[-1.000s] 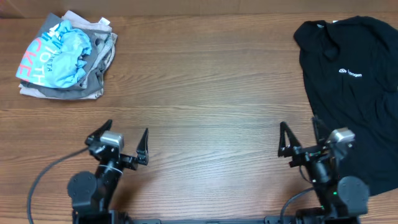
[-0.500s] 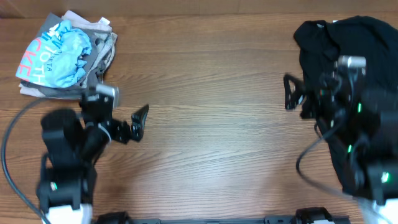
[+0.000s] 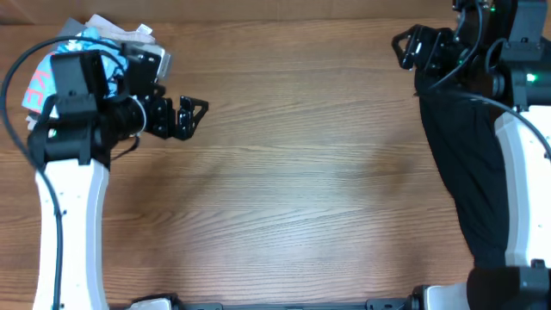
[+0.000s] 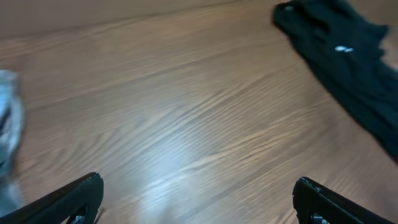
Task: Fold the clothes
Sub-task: 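Reach the right gripper to the black t-shirt and grasp it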
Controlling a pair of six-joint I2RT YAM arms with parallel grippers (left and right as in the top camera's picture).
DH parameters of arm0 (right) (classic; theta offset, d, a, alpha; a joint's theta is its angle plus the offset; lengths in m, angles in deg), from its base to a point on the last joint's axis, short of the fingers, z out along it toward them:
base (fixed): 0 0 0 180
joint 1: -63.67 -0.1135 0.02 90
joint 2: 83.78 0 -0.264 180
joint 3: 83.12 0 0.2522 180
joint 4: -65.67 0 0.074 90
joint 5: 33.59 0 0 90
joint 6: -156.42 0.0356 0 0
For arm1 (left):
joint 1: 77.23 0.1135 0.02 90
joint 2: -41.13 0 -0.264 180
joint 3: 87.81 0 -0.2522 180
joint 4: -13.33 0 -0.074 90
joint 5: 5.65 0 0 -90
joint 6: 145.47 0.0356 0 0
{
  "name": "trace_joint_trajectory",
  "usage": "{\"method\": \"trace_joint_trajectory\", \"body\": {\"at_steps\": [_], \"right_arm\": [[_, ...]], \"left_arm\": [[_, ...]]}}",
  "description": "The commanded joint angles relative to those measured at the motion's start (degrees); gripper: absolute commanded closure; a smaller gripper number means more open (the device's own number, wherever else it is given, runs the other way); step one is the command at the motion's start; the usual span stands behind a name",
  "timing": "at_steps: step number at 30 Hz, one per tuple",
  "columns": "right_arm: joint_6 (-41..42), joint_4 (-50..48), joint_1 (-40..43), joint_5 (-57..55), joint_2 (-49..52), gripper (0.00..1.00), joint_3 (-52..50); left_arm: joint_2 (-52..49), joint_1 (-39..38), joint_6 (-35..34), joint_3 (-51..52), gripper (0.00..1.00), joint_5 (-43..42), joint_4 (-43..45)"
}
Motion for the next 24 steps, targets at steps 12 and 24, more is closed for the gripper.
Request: {"method": "trace_joint_trajectory", "body": {"at_steps": [12,24], "right_arm": [[-0.1,0.0,14.3,-2.4,10.9,0.01,2.1],[-0.2,-12.4,14.5,-13.2,26.2,0.06,2.1]], "left_arm": [[-16.1,-7.4,1.5,-1.4,0.00,-3.3,5.6],[-19.9,-23.5,-4.2,-1.4,0.00,23.8,10.1]]}}
